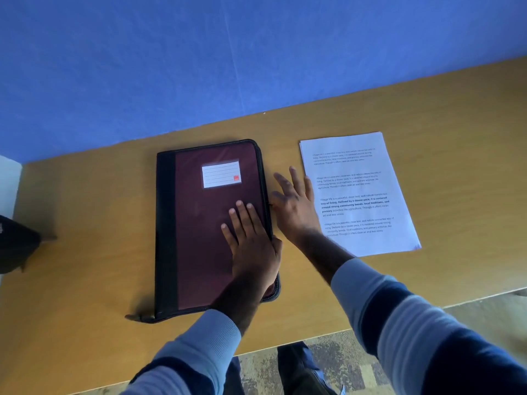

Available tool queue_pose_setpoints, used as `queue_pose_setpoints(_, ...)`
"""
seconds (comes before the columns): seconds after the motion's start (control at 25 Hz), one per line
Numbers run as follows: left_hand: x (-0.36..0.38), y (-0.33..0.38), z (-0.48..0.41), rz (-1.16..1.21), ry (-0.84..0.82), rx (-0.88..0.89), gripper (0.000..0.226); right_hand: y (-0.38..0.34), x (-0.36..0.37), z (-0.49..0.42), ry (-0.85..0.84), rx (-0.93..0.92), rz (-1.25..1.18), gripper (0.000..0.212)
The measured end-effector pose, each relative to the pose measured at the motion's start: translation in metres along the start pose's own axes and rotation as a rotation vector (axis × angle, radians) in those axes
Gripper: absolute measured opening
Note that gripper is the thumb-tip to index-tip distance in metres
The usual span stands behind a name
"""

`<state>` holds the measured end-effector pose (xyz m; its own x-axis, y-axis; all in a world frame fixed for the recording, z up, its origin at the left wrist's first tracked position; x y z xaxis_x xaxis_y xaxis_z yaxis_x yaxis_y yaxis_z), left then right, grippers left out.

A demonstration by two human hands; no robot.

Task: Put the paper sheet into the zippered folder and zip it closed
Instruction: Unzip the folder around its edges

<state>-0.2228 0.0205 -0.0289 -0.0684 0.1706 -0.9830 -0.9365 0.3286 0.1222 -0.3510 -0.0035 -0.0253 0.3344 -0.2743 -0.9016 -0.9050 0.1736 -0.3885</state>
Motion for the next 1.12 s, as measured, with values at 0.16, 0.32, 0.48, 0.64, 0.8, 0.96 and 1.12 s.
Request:
queue_pose_setpoints(0.16, 0.001, -0.001, 0.0, -0.022, 0.001, 0.008, 0.082, 0.0, 0.0, 0.029, -0.029, -0.043, 0.006, 0.012)
queue_pose_setpoints(0.32, -0.003, 0.003, -0.004, -0.019, 0.016, 0.098, 0.08, -0.002, -0.003, 0.063, -0.012, -0.034, -0.058, 0.005)
queue_pose_setpoints(0.48, -0.009, -0.024, 0.018, 0.033, 0.088, 0.188, 0.099, -0.005, -0.005, 0.07, -0.048, 0.046, -0.066, 0.012)
queue_pose_setpoints(0.64, -0.001, -0.067, 0.063, -0.055, 0.079, 0.286, 0.129, -0.008, -0.007, 0.072, -0.057, 0.145, -0.045, 0.015)
queue_pose_setpoints(0.8, 0.004, -0.083, 0.082, -0.114, 0.051, 0.399, 0.13, -0.015, -0.007, 0.072, -0.055, 0.223, -0.052, 0.015)
queue_pose_setpoints(0.96, 0.003, -0.089, 0.08, -0.137, 0.083, 0.351, 0.122, -0.019, -0.01, 0.073, -0.056, 0.215, -0.002, 0.018)
queue_pose_setpoints(1.12, 0.004, -0.088, 0.088, -0.108, 0.081, 0.339, 0.119, -0.026, -0.013, 0.094, -0.07, 0.19, 0.028, 0.016)
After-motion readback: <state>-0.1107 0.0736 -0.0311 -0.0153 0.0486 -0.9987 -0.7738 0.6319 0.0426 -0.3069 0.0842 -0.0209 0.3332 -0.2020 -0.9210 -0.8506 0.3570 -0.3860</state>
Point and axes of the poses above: each hand's wrist, its own z-axis away from the middle knuckle, its own x-axis out of the palm, y = z × x, the point moved 5 cm from there along -z, towards the middle knuckle, and after that the axes turned 7 degrees about y, right-handed, at the moved point
